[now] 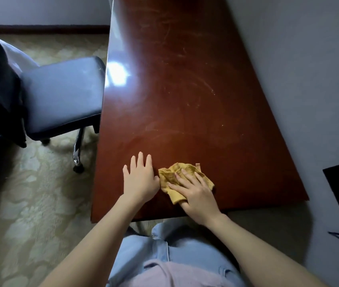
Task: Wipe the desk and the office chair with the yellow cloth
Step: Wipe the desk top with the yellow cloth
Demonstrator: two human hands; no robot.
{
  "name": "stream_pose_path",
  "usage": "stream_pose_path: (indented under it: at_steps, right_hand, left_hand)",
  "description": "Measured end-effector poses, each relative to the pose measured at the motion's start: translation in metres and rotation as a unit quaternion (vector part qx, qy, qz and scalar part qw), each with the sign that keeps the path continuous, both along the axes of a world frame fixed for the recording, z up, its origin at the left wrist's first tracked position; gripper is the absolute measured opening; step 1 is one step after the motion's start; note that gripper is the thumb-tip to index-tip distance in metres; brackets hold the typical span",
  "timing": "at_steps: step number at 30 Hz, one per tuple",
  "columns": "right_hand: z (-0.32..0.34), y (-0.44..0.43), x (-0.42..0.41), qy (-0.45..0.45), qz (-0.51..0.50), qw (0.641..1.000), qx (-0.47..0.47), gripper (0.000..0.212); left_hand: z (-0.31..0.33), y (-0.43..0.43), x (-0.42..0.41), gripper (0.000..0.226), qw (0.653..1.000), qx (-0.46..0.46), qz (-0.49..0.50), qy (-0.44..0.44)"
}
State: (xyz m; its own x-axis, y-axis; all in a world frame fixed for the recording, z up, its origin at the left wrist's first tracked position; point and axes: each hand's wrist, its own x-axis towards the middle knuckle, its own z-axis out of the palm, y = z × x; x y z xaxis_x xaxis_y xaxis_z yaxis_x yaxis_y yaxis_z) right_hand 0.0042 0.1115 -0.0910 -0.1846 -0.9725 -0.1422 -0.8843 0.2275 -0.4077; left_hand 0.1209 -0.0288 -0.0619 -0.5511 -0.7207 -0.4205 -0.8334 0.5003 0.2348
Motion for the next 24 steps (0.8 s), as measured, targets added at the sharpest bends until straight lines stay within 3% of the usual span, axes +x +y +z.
stream_pose_path:
  at_steps: [4, 9, 13, 17, 20, 24]
  right_hand:
    - [-0.007, 0.060, -0.019, 0.022, -0.111, 0.990, -0.089, 0.037]
    - [-0.016, 0.084, -0.047, 0.046, -0.307, 0.940, -0.144, 0.034]
    - [-0.011, 0.071, -0.090, 0.035, -0.399, 0.915, -0.044, 0.049]
    - [-0.003, 0.040, -0.143, 0.073, -0.434, 0.895, 0.080, 0.054]
    - [0.002, 0.008, -0.169, 0.025, -0.449, 0.879, 0.158, 0.052]
    - [0.003, -0.024, -0.176, -0.005, -0.404, 0.895, 0.188, 0.052]
  left_hand:
    - [-0.007, 0.013, -0.026, 0.075, 0.996, 0.000, -0.094, 0.010]
    - [-0.010, 0.010, -0.041, 0.104, 0.959, -0.037, -0.281, -0.020]
    - [-0.009, -0.004, -0.044, 0.118, 0.926, -0.060, -0.362, -0.092]
    - [-0.006, -0.015, -0.047, 0.117, 0.911, -0.048, -0.394, -0.114]
    - [-0.004, -0.019, -0.051, 0.113, 0.904, -0.042, -0.407, -0.123]
    - [-0.001, -0.021, -0.054, 0.109, 0.904, -0.017, -0.404, -0.137]
